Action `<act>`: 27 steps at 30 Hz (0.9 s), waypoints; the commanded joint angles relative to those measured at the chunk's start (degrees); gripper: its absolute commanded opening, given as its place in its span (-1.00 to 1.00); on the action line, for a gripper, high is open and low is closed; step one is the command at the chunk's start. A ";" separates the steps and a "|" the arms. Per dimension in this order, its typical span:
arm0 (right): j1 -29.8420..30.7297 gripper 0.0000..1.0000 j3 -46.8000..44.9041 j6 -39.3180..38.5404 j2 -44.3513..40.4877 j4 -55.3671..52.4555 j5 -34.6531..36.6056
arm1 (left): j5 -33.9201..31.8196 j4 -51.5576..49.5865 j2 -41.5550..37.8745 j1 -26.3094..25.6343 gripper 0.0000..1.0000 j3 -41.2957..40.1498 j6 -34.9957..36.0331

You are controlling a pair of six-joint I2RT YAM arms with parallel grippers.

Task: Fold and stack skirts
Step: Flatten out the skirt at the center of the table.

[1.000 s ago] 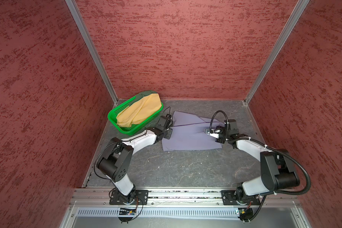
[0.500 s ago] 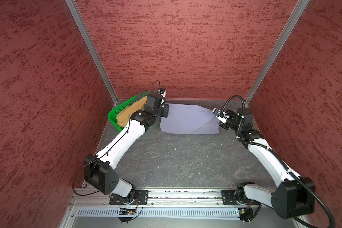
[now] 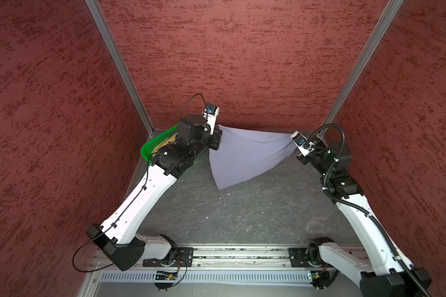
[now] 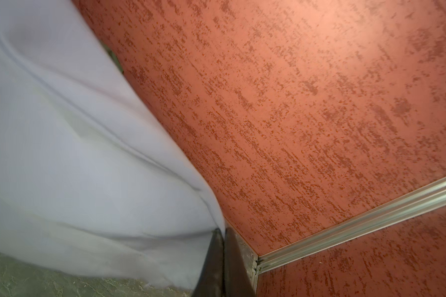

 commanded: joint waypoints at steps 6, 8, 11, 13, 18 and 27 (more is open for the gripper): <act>-0.25 -1.00 2.61 2.08 -0.95 2.93 8.49 | -1.32 -0.16 4.66 0.65 -1.00 8.25 4.95; -0.26 -1.00 1.84 1.84 0.57 5.22 10.66 | -0.65 0.21 7.36 1.79 -1.00 10.36 4.96; -0.32 -1.00 0.22 1.25 3.36 10.58 13.12 | 0.95 1.91 11.89 4.19 -1.00 13.44 4.28; -0.56 -1.00 0.33 1.31 6.10 12.70 13.53 | 2.74 2.77 15.40 5.85 -1.00 16.11 3.53; -1.16 -1.00 1.51 3.01 12.25 19.05 14.13 | 6.98 3.75 25.00 7.90 -1.00 26.17 3.53; -2.62 -1.00 6.14 5.05 17.46 24.30 13.94 | 8.05 -1.47 41.12 8.94 -1.00 53.49 6.85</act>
